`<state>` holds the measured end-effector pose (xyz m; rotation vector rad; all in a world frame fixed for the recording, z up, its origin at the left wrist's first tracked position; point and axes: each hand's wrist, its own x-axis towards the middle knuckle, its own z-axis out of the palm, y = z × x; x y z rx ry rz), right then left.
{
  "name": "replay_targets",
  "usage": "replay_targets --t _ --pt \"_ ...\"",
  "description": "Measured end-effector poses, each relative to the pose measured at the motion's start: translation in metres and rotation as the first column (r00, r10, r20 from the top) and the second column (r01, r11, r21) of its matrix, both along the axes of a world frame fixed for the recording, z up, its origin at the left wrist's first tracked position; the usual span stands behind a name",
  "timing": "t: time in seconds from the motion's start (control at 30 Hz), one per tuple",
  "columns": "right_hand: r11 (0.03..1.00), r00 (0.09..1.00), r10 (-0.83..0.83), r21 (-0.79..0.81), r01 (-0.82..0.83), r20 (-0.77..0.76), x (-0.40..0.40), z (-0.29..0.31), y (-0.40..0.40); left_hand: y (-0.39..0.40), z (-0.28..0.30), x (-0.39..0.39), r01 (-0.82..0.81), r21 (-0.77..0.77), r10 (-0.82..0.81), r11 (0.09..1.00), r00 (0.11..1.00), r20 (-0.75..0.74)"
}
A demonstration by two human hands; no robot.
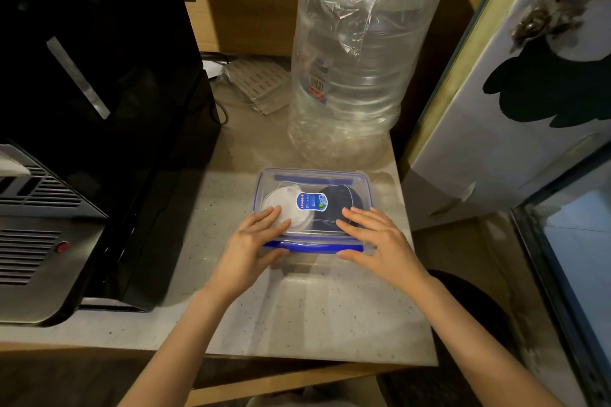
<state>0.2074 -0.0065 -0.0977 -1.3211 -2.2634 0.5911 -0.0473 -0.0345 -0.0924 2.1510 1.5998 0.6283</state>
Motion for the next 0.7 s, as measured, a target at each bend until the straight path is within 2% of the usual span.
replay_targets --t 0.2,0.33,0.5,0.57,0.63,0.7 --pt "0.999 0.998 -0.035 0.029 0.037 -0.055 -0.002 -0.007 -0.001 0.004 0.005 0.0 -0.014 0.017 0.014 1.0 1.0 0.005" --pt "0.999 0.997 -0.034 0.039 0.037 -0.066 -0.002 -0.007 0.001 0.004 0.012 -0.001 -0.022 -0.006 0.022 1.0 0.998 -0.052" --pt "0.992 0.965 -0.123 -0.03 0.119 -0.23 -0.01 0.011 0.021 0.03 0.031 0.001 -0.117 -0.071 0.115 0.991 0.993 -0.035" --pt "0.967 0.921 -0.256 -0.093 0.239 -0.295 -0.015 0.015 0.037 0.05 0.036 0.004 -0.169 -0.089 0.167 0.982 0.985 -0.031" --pt "0.912 0.827 -0.41 -0.17 0.374 -0.384 -0.018 0.016 0.053 0.07 0.037 0.006 -0.225 -0.112 0.226 0.968 0.974 -0.002" --pt "0.882 0.78 -0.47 -0.18 0.436 -0.414 -0.019 0.016 0.068 0.086 0.033 0.006 -0.293 -0.129 0.299 0.947 0.954 0.027"
